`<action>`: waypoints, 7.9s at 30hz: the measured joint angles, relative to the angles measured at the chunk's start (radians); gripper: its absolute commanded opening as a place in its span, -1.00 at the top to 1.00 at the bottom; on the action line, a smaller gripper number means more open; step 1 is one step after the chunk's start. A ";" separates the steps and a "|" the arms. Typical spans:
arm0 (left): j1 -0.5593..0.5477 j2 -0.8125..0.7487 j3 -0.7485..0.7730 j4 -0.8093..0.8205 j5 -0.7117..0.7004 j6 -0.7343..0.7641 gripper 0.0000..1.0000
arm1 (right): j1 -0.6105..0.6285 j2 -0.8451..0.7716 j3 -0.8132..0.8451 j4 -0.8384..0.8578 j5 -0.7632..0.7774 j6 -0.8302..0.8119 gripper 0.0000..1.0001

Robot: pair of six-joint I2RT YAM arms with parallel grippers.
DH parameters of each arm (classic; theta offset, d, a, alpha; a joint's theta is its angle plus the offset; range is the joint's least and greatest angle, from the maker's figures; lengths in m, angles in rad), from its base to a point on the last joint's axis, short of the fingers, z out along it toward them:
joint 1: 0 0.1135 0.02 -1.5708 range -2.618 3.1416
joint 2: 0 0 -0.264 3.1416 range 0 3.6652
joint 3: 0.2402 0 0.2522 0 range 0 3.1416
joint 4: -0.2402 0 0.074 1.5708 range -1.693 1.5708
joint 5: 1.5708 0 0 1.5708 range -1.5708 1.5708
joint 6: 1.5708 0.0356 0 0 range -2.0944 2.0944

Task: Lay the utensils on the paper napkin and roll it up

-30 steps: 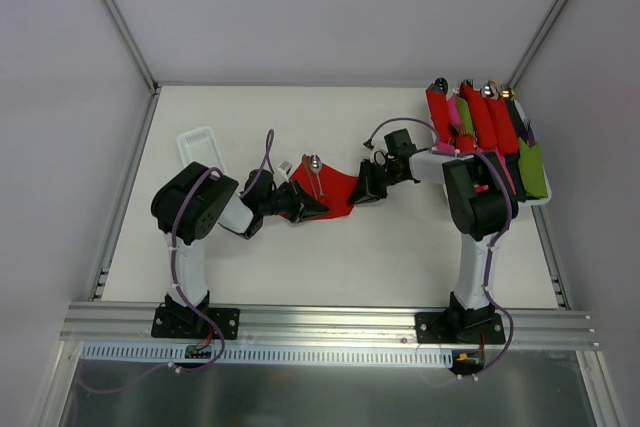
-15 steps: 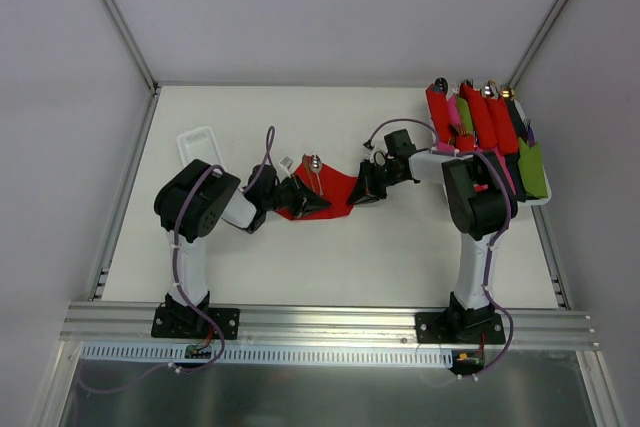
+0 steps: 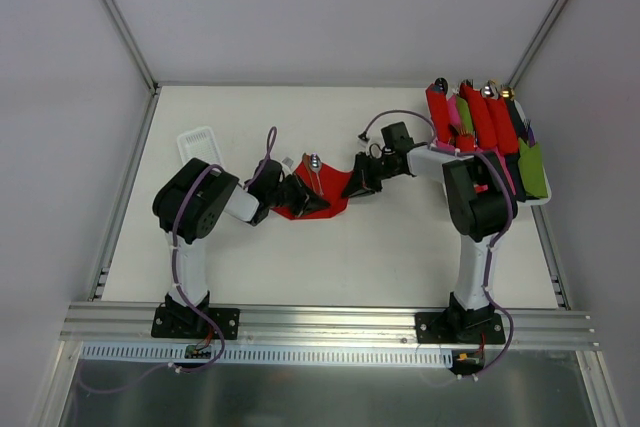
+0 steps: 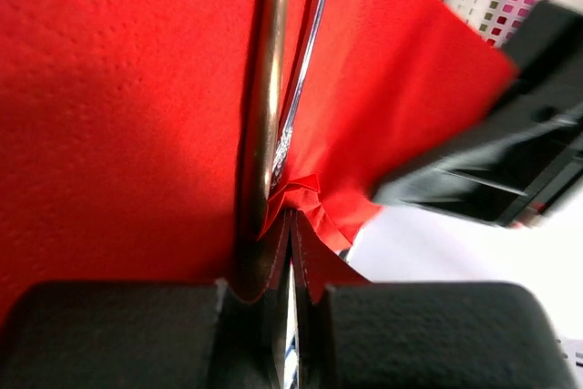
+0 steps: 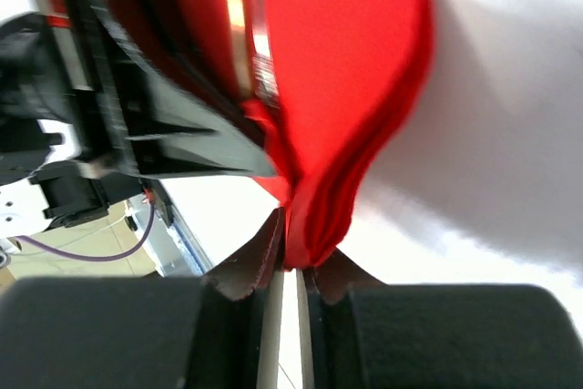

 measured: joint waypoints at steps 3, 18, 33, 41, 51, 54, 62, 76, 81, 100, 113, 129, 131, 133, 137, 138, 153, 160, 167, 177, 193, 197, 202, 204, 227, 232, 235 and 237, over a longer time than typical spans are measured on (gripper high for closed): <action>0.000 -0.002 0.003 -0.014 -0.003 0.000 1.00 | 0.019 -0.006 0.039 -0.007 -0.006 0.000 0.77; 0.000 -0.011 0.010 -0.037 -0.004 0.007 0.97 | 0.125 0.016 0.131 -0.078 0.007 -0.005 0.84; 0.000 -0.196 -0.030 -0.191 -0.050 0.066 0.84 | 0.118 0.028 0.146 -0.091 0.017 -0.004 0.94; 0.003 -0.245 -0.105 -0.219 -0.076 0.072 0.95 | 0.117 0.028 0.148 -0.092 0.017 0.000 0.95; 0.030 -0.267 -0.148 -0.262 -0.107 0.072 1.00 | 0.117 0.029 0.171 -0.095 0.017 0.008 0.97; 0.029 -0.267 -0.148 -0.274 -0.112 0.072 1.00 | 0.117 0.031 0.171 -0.092 0.016 0.018 0.99; 0.029 -0.253 -0.148 -0.270 -0.117 0.067 1.00 | 0.143 0.079 0.181 -0.064 0.016 0.061 1.00; 0.029 -0.234 -0.144 -0.243 -0.101 0.060 1.00 | 0.183 0.111 0.214 -0.032 0.012 0.101 1.00; 0.029 -0.233 -0.144 -0.242 -0.100 0.056 1.00 | 0.190 0.148 0.222 -0.026 0.014 0.105 0.93; 0.071 -0.397 -0.224 -0.113 -0.101 0.069 0.67 | 0.190 0.190 0.243 -0.020 -0.042 0.128 0.06; 0.178 -0.319 0.025 -0.205 -0.069 0.104 0.64 | 0.191 0.190 0.245 -0.012 -0.063 0.139 0.12; 0.163 -0.181 0.136 -0.401 -0.017 0.177 0.92 | 0.191 0.192 0.241 -0.009 -0.042 0.143 0.42; 0.157 -0.167 0.136 -0.408 -0.016 0.178 0.97 | 0.191 0.193 0.241 -0.008 -0.041 0.144 0.42; 0.151 -0.152 0.132 -0.425 -0.016 0.180 1.00 | 0.191 0.193 0.236 -0.003 -0.040 0.146 0.42; 0.151 -0.131 0.117 -0.473 -0.018 0.182 1.00 | 0.190 0.192 0.214 0.004 -0.047 0.148 0.42; 0.151 -0.124 0.117 -0.484 -0.018 0.182 1.00 | 0.190 0.190 0.209 0.006 -0.052 0.148 0.42; 0.152 -0.091 0.108 -0.482 0.016 0.195 1.00 | 0.104 0.145 0.472 -0.052 -0.011 0.061 0.58; 0.152 -0.091 0.110 -0.488 0.017 0.234 1.00 | 0.175 0.166 0.529 -0.099 0.074 -0.060 0.72; 0.151 -0.096 0.113 -0.503 0.020 0.260 1.00 | 0.215 0.244 0.525 -0.146 0.153 -0.131 0.78; 0.151 -0.109 0.146 -0.579 0.033 0.343 0.78 | 0.211 0.272 0.503 -0.189 0.245 -0.140 0.88; 0.075 -0.220 0.159 -0.628 0.077 0.401 0.67 | 0.208 0.222 0.407 -0.213 0.260 0.026 0.96; 0.026 -0.220 0.159 -0.576 0.095 0.357 0.69 | 0.208 0.216 0.399 -0.216 0.268 0.046 0.97; 0.014 -0.220 0.116 -0.532 0.092 0.320 0.72 | 0.201 0.205 0.385 -0.224 0.282 0.064 0.99; 0.015 -0.220 0.083 -0.536 0.084 0.311 0.75 | 0.196 0.198 0.375 -0.227 0.283 0.069 0.99; 0.016 -0.155 0.075 -0.613 0.044 0.324 0.85 | 0.080 0.154 0.329 -0.280 0.145 0.005 0.68; 0.016 -0.150 0.086 -0.625 0.053 0.341 0.81 | 0.091 0.085 0.309 -0.256 0.095 -0.026 0.68; 0.016 -0.148 0.091 -0.631 0.056 0.348 0.79 | 0.106 0.058 0.289 -0.246 0.094 -0.040 0.71; 0.015 -0.148 0.092 -0.632 0.056 0.354 0.78 | 0.116 0.060 0.278 -0.245 0.106 -0.045 0.74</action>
